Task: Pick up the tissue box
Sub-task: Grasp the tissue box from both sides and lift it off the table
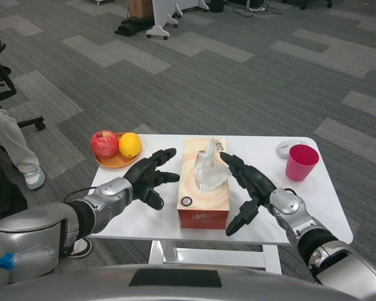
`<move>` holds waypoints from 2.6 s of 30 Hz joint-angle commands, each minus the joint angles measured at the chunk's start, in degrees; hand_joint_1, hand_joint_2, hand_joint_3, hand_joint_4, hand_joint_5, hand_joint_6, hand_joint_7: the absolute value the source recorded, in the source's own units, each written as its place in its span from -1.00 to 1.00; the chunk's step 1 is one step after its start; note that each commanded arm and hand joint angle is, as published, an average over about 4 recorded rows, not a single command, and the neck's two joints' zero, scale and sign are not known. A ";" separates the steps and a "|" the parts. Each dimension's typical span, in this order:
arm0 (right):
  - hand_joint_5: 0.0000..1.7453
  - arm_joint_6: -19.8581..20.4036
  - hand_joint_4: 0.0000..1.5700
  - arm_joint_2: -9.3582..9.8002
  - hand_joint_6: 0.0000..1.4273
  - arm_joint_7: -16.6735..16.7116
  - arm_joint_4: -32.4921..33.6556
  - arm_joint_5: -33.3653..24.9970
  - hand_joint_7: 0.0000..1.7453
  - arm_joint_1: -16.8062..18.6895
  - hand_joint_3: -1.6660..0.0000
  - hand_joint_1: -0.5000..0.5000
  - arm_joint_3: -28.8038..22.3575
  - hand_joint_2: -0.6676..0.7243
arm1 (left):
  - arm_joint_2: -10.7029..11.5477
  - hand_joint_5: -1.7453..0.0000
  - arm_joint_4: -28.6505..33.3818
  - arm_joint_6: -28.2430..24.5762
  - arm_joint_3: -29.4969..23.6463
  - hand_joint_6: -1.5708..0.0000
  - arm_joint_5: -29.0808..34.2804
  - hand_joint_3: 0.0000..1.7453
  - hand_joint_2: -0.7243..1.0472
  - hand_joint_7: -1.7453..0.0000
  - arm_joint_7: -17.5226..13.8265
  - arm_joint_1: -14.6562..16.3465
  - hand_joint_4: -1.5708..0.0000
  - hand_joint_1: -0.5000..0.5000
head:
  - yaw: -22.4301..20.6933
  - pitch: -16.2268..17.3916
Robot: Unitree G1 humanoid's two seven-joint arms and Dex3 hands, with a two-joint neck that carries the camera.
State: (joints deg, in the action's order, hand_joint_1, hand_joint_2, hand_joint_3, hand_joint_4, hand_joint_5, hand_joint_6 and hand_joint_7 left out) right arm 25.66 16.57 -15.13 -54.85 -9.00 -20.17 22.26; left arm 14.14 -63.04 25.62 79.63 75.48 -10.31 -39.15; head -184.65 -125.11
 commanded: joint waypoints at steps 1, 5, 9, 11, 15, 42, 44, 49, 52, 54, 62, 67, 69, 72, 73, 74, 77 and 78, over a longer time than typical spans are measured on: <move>-0.89 -0.08 -1.00 -0.13 -1.00 0.37 -0.48 -0.14 -1.00 -1.54 0.81 -0.33 0.19 0.27 | 0.36 -0.18 -0.50 -0.70 0.53 1.00 0.20 -0.90 -0.90 0.76 0.20 -1.55 1.00 1.00 | -0.08 0.19; -0.89 -0.08 -1.00 -0.13 -1.00 0.46 -0.79 -0.14 -1.00 -1.54 0.81 -0.33 0.37 0.27 | 0.31 -0.18 -0.55 -0.88 1.14 1.00 0.20 -0.93 -0.90 0.76 0.24 -1.81 1.00 1.00 | -0.09 0.21; -0.89 -0.08 -1.00 -0.13 -1.00 0.46 -1.05 -0.14 -1.00 -1.54 0.81 -0.33 0.50 0.27 | 0.27 -0.18 -0.72 -1.27 1.41 1.00 0.20 -0.90 -0.90 0.76 0.29 -2.08 1.00 1.00 | 0.02 0.46; -0.89 -0.08 -1.00 -0.13 -1.00 0.46 -1.05 -0.14 -1.00 -1.54 0.81 -0.33 0.55 0.27 | 0.27 -0.15 -0.77 -1.49 1.41 1.00 0.20 -0.90 -0.90 0.76 0.29 -2.08 1.00 1.00 | 0.01 0.46; -0.89 -0.04 -1.00 -0.13 -1.00 0.46 -1.05 -0.14 -1.00 -1.58 0.81 -0.33 0.59 0.27 | 0.23 -0.09 -0.77 -1.67 1.41 1.00 0.20 -0.93 -0.90 0.76 0.29 -2.08 1.00 1.00 | -0.01 0.60; -0.89 -0.08 -1.00 -0.40 -1.00 1.51 -6.21 -0.07 -1.00 -1.98 0.81 -0.33 0.94 0.27 | -0.39 -0.18 -3.45 -6.55 1.38 1.00 1.17 -0.90 -0.90 0.76 0.99 -2.25 1.00 1.00 | 0.30 1.17; -0.89 -0.08 -1.00 -0.48 -1.00 1.62 -6.81 -0.09 -1.00 -2.20 0.81 -0.33 1.18 0.27 | -0.50 -0.18 -3.56 -7.01 1.43 1.00 1.19 -0.93 -0.90 0.76 1.01 -2.41 1.00 1.00 | 0.27 1.25; -0.89 -0.08 -1.00 -0.62 -1.00 1.95 -8.21 -0.09 -1.00 -2.81 0.81 -0.33 1.91 0.27 | -0.74 -0.18 -3.89 -8.04 1.76 1.00 1.17 -0.93 -0.90 0.76 1.08 -2.69 1.00 1.00 | 0.21 1.39; -0.89 -0.08 -1.00 -0.70 -1.00 2.06 -8.96 -0.12 -1.00 -3.27 0.81 -0.33 2.76 0.27 | -0.94 -0.18 -4.11 -8.55 2.00 1.00 1.17 -0.90 -0.90 0.76 1.08 -2.89 1.00 1.00 | 0.09 1.45; -0.89 -0.08 -1.00 -0.81 -1.00 2.13 -9.44 -0.09 -1.00 -3.56 0.81 -0.33 3.29 0.27 | -1.05 -0.18 -4.28 -8.94 2.35 1.00 1.17 -0.93 -0.90 0.76 1.06 -3.06 1.00 1.00 | 0.04 1.52; -0.89 -0.17 -1.00 -1.10 -1.00 2.30 -10.87 -0.09 -1.00 -4.26 0.81 -0.33 4.96 0.27 | -1.29 -0.18 -4.88 -10.31 3.58 1.00 1.17 -0.95 -0.90 0.76 1.08 -3.86 1.00 1.00 | -0.09 1.78; -0.89 -0.17 -1.00 -1.10 -1.00 2.39 -10.89 -0.09 -1.00 -4.48 0.81 -0.33 5.77 0.27 | -1.31 -0.18 -4.99 -10.37 4.09 1.00 1.17 -0.90 -0.90 0.76 1.08 -4.10 1.00 1.00 | -0.10 1.79; -0.89 -0.17 -1.00 -1.10 -1.00 2.39 -10.85 -0.05 -1.00 -4.53 0.81 -0.33 5.95 0.32 | -1.31 -0.18 -4.99 -10.41 4.31 1.00 1.17 -0.90 -0.90 0.76 1.03 -4.14 1.00 1.00 | -0.10 1.79; -0.89 -0.17 -1.00 -1.12 -1.00 2.39 -10.69 -0.05 -1.00 -4.59 0.81 -0.33 6.17 0.32 | -1.31 -0.18 -4.99 -10.35 4.39 1.00 1.17 -0.90 -0.90 0.76 0.99 -4.18 1.00 1.00 | -0.10 1.79; -0.89 -0.17 -1.00 -1.14 -1.00 2.39 -10.63 -0.05 -1.00 -4.61 0.81 -0.33 6.26 0.32 | -1.31 -0.18 -4.99 -10.33 4.39 1.00 1.17 -0.90 -0.90 0.76 0.99 -4.18 1.00 1.00 | -0.16 1.78; -0.89 -0.15 -1.00 -1.16 -1.00 2.39 -10.54 -0.05 -1.00 -4.61 0.81 -0.33 6.37 0.32 | -1.31 -0.15 -4.99 -10.35 4.39 1.00 1.17 -0.93 -0.90 0.76 0.99 -4.18 1.00 1.00 | -0.19 1.78; -0.89 -0.08 -1.00 -1.19 -1.00 2.39 -10.23 -0.01 -1.00 -4.61 0.81 -0.33 6.65 0.36 | -1.31 -0.12 -4.99 -10.37 4.39 1.00 1.17 -0.93 -0.90 0.76 0.99 -4.18 1.00 1.00 | -0.24 1.78; -0.89 -0.08 -1.00 -1.19 -1.00 2.37 -10.10 0.02 -1.00 -4.61 0.81 -0.33 6.79 0.34 | -1.31 -0.15 -4.99 -10.35 4.39 1.00 1.17 -0.90 -0.90 0.76 0.99 -4.18 1.00 1.00 | -0.24 1.78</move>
State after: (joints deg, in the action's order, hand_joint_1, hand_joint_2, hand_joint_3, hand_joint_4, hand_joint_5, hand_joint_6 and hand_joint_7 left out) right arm 26.81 15.66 -12.66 -64.82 -9.25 -24.46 28.19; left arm 12.27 -67.55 15.72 83.84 76.08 -9.63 -42.19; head -184.89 -123.32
